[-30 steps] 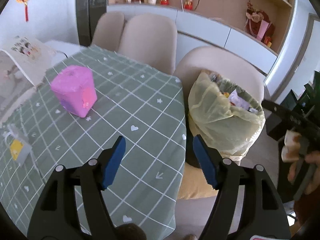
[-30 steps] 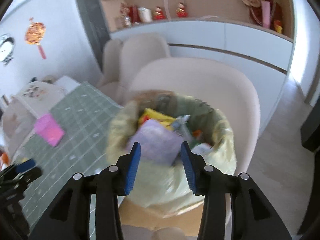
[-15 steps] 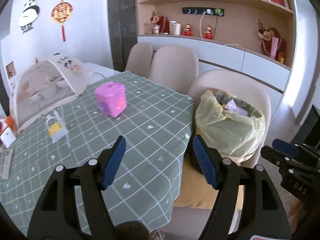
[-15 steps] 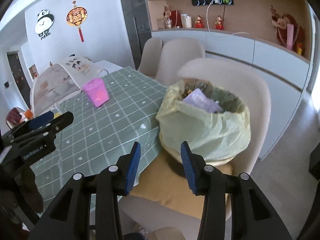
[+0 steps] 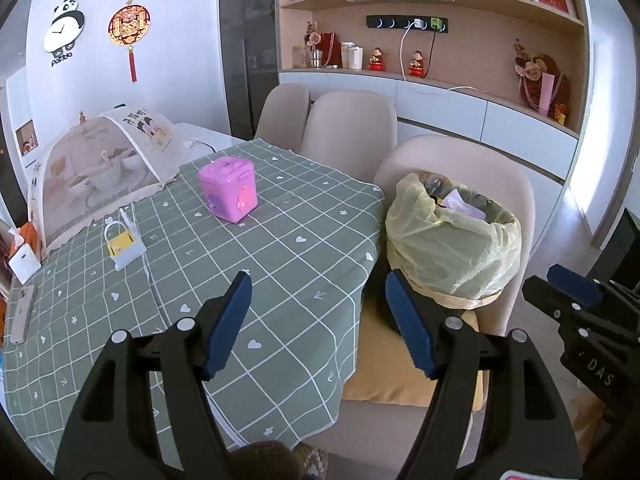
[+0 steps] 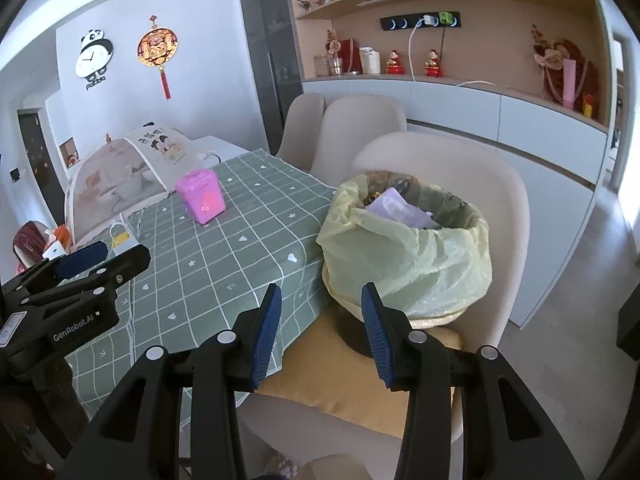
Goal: Collect trash
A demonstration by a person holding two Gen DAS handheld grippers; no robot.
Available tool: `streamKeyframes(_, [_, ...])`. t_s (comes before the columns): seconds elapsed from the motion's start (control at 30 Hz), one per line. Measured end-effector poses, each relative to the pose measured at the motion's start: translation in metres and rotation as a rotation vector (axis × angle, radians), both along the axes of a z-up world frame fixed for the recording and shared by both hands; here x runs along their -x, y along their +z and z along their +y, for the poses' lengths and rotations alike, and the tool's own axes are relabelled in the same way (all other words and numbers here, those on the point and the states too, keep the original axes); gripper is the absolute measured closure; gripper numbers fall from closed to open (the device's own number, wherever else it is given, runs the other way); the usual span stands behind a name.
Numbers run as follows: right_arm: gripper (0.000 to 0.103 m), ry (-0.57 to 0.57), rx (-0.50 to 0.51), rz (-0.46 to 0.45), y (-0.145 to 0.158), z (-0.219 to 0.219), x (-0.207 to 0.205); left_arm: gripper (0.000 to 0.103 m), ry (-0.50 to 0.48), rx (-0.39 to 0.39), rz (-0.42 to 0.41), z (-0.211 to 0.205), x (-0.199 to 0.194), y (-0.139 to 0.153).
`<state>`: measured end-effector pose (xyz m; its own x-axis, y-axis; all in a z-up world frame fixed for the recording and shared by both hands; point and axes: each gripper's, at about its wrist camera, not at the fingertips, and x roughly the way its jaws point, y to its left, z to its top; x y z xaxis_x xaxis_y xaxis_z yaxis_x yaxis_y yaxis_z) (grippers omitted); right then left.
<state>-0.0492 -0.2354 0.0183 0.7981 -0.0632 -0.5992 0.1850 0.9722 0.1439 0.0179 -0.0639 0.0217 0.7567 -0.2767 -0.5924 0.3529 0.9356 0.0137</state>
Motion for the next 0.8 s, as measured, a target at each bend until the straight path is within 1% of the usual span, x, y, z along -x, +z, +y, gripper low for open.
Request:
streamKeyframes(0.23, [0.063, -0.028, 0.002, -0.015, 0.002, -0.005, 0.008, 0.037, -0.034, -0.005, -0.017, -0.01, 0.008, 0.003])
streamKeyframes(0.37, [0.063, -0.028, 0.015, -0.015, 0.002, -0.004, 0.01, 0.037, -0.028, -0.004, -0.027, -0.01, 0.009, 0.005])
streamKeyframes(0.8, [0.063, -0.03, 0.012, -0.018, 0.002, -0.001, 0.014, 0.037, -0.026, -0.004, -0.018, -0.008, 0.014, 0.005])
